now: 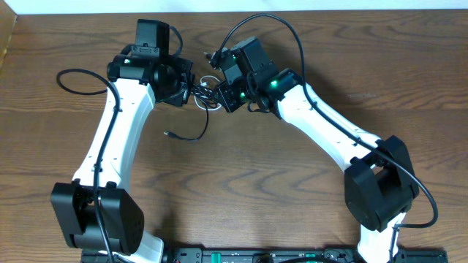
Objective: Untangle cables
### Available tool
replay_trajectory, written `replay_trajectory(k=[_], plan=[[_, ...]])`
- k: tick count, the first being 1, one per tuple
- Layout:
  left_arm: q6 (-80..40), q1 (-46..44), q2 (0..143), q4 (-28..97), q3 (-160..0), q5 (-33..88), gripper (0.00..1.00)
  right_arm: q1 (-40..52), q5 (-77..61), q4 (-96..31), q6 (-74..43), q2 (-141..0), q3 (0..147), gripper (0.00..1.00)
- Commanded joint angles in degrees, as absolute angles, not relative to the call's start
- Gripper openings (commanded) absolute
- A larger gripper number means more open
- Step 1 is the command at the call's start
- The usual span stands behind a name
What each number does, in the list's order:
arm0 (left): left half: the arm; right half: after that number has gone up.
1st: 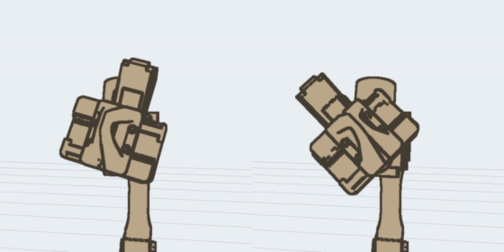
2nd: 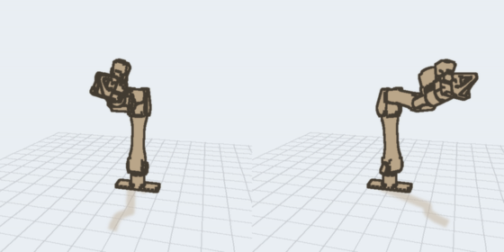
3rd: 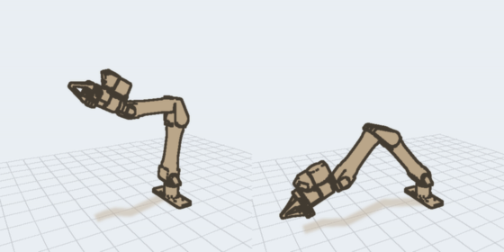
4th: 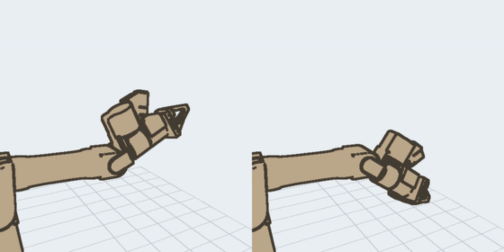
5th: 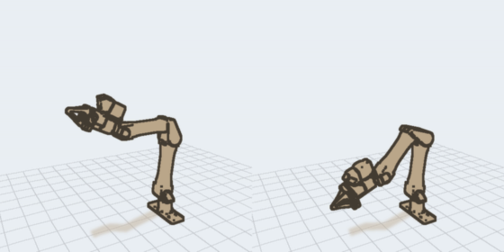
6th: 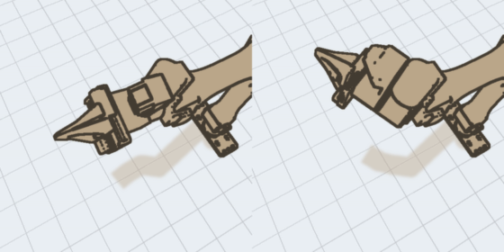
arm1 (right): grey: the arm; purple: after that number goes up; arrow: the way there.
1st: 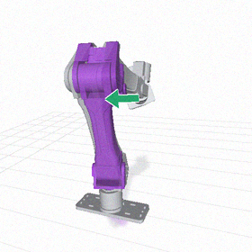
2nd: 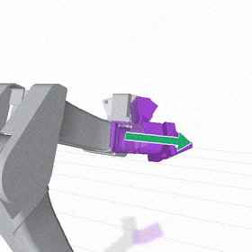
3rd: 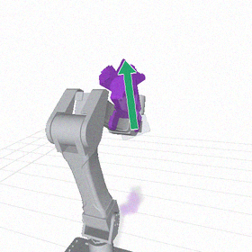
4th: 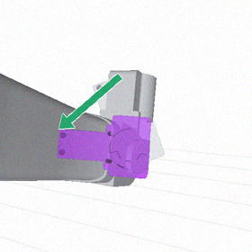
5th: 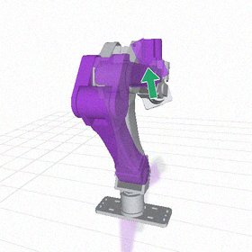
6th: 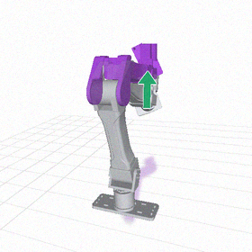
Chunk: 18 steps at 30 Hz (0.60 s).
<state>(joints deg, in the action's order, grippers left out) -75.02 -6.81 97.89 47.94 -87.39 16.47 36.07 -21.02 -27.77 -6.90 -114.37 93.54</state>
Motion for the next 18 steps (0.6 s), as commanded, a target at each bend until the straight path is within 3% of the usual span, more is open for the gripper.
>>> replay_trajectory(k=[1,2,3,10,12,15,18], plan=[[-75.3,-7.2,98.1,48.7,-88.2,17.3,0.08,36.4,-19.1,-28.2,-5.2,-115.3,93.9,0.1],[-75.3,-7.2,98.1,48.7,-88.2,17.3,0.08,36.4,-18.4,-28.5,-5.0,-115.3,93.9,0.02],[-75.3,-7.2,98.1,48.8,-88.2,17.3,0.08,36.4,-17.9,-28.7,-5.0,-115.3,93.9,0.01],[-71.6,-7.2,98.1,50.6,-88.2,17.3,0.08,35.1,-17.9,-28.3,-4.6,-113.6,94.9,0.01],[-69.3,-7.2,98.1,50.9,-88.2,17.3,0.13,34.5,-18.0,-28.3,-4.6,-112.6,95.6,0.01],[-60.8,-7.2,98.1,51.0,-88.2,17.3,0.3,33.8,-18.5,-28.8,-5.7,-110.9,96.4,0.01],[-49.8,-7.2,98.1,51.0,-88.2,17.3,0.54,32.9,-19.3,-29.6,-5.7,-109.1,96.7,0.01]])
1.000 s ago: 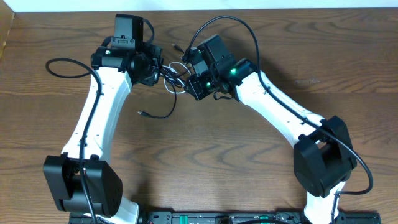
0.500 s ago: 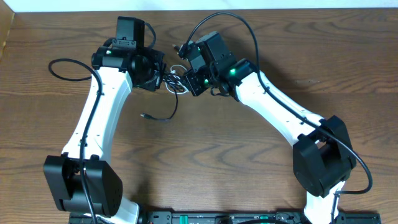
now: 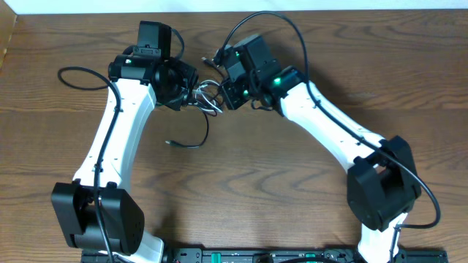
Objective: Untangle cables
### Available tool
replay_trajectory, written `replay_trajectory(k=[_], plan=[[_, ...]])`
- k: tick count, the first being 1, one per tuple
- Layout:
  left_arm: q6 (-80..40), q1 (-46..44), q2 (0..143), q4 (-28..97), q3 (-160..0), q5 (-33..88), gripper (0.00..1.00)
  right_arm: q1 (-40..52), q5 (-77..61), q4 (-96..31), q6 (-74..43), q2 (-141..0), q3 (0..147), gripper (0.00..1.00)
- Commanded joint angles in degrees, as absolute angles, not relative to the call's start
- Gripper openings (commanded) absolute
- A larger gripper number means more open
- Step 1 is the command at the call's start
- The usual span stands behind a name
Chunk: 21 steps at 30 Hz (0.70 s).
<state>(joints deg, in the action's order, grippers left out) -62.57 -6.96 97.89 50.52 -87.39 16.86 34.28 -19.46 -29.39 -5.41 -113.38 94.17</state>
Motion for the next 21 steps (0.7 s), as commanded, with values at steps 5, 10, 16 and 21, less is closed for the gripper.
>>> replay_trajectory(k=[5,10,16,21], plan=[[-33.1,-7.2,98.1,51.0,-88.2,17.3,0.71,31.3,-20.1,-32.0,-6.0,-105.7,96.7,0.01],[-22.4,-7.2,98.1,50.7,-88.2,17.3,0.72,28.9,-21.5,-33.7,-6.8,-101.3,96.7,0.01],[-13.4,-7.2,98.2,49.4,-87.7,17.4,0.77,25.3,-24.6,-32.8,-7.7,-95.7,96.7,0.01],[-5.5,-7.4,98.2,48.4,-86.5,17.4,0.77,22.2,-24.6,-33.4,-8.1,-93.4,96.7,0.01]])
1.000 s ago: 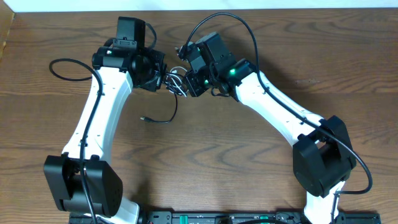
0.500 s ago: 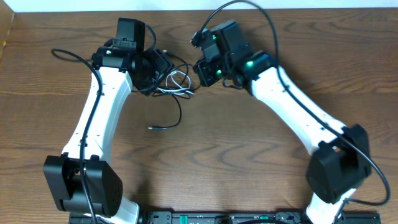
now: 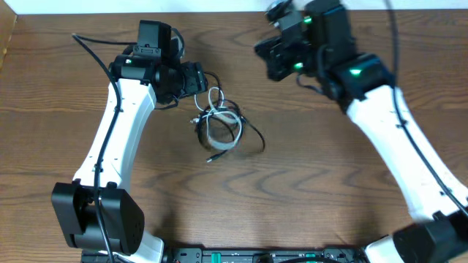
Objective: Untangle cables
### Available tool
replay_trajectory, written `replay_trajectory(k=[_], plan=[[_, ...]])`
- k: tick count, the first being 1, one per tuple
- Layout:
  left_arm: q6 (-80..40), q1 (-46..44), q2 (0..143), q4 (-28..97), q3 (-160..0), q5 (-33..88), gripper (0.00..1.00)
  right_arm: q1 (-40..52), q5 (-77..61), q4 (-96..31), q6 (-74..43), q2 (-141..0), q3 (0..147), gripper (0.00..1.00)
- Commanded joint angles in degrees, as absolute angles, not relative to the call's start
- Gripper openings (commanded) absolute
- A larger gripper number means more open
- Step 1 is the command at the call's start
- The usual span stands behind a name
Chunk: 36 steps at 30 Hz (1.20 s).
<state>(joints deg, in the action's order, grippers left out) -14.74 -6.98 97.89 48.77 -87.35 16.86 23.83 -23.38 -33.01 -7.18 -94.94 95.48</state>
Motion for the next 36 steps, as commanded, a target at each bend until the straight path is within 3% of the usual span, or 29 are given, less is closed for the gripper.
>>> replay_trajectory(k=[1,3,8,20,23,28,36], plan=[[-4.3,-7.4,98.2,48.5,-86.3,17.4,0.77,21.6,-24.6,-33.9,-8.1,-93.4,96.7,0.01],[-4.1,-7.4,98.4,48.6,-86.0,17.4,0.77,20.7,-24.5,-35.0,-8.1,-94.0,96.7,0.03],[-5.6,-7.5,99.7,49.1,-84.9,17.4,0.77,18.9,-23.5,-37.8,-8.1,-96.2,96.7,0.17],[-16.4,-11.4,110.4,47.9,-84.5,17.0,0.67,17.5,-22.8,-38.7,-8.1,-98.7,96.7,0.24],[-21.9,-12.7,113.3,47.9,-84.5,15.4,0.61,17.5,-22.6,-38.9,-8.1,-98.7,96.7,0.26],[-26.0,-13.4,115.8,47.9,-84.5,15.4,0.36,17.5,-22.6,-39.6,-8.1,-98.8,96.7,0.27],[-28.2,-13.6,115.7,47.7,-84.5,11.0,0.35,17.5,-22.6,-40.1,-8.1,-99.2,96.7,0.27]])
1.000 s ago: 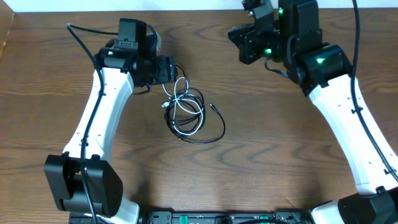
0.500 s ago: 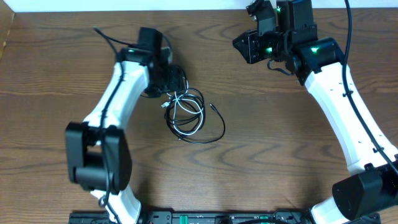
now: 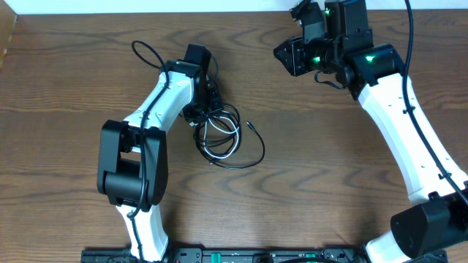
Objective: Untangle cables
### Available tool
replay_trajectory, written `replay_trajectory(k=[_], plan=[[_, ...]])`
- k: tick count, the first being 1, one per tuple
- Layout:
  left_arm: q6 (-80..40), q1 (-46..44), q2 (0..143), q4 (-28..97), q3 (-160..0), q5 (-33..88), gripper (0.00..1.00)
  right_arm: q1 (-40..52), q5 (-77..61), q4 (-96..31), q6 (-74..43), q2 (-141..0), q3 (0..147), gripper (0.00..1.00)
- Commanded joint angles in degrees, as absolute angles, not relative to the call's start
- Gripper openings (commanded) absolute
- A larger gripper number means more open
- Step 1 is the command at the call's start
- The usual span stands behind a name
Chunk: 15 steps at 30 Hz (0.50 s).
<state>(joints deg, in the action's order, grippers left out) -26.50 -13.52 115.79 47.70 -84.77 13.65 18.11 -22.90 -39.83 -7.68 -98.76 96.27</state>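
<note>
A tangle of black and white cables (image 3: 221, 136) lies coiled on the table left of the middle, with one black end (image 3: 249, 124) poking out to the right. My left gripper (image 3: 208, 99) is down on the top edge of the tangle and looks shut on a cable there, though its fingers are partly hidden by the wrist. My right gripper (image 3: 287, 57) hovers far off at the upper right, open, with no cable in it.
The wooden table (image 3: 329, 183) spreads around the tangle. The left arm's own black lead (image 3: 143, 48) loops out at the upper left. The left arm (image 3: 139, 139) is folded in close beside the cables.
The left arm has folded inward and its gripper now sits lower and further right, on the top of the tangle. The coil has spread a little. The right gripper stays far away, slightly further right.
Both grippers met at the cable tangle in the upper middle and stayed there at the second moment. Then the right gripper was far off at the upper right, empty, and the tangle lay on the table below the left gripper. Now the left gripper rests on it.
</note>
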Motion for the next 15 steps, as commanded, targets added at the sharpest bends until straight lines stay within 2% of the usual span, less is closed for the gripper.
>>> replay_trajectory(k=[1,2,3,4,9,15], plan=[[-28.2,-13.8,115.7,47.7,-84.5,10.9,0.32,17.6,-22.6,-40.1,-8.1,-99.4,96.7,0.27],[-28.1,-14.0,115.7,47.5,-84.5,10.9,0.24,17.7,-22.6,-40.1,-8.1,-99.6,96.7,0.27],[-28.1,-14.2,115.7,47.5,-84.5,10.9,0.12,17.9,-22.6,-40.1,-8.1,-99.8,96.7,0.27],[-27.9,-14.5,115.7,47.5,-84.5,10.9,0.08,18.1,-22.6,-40.2,-8.1,-100.1,96.7,0.27],[-23.9,-14.7,112.4,47.5,-85.4,14.8,0.08,18.5,-22.6,-41.3,-8.1,-100.8,96.6,0.27],[-22.7,-14.9,98.3,43.0,-88.2,16.5,0.07,19.6,-22.8,-41.9,-8.1,-102.1,96.6,0.29]])
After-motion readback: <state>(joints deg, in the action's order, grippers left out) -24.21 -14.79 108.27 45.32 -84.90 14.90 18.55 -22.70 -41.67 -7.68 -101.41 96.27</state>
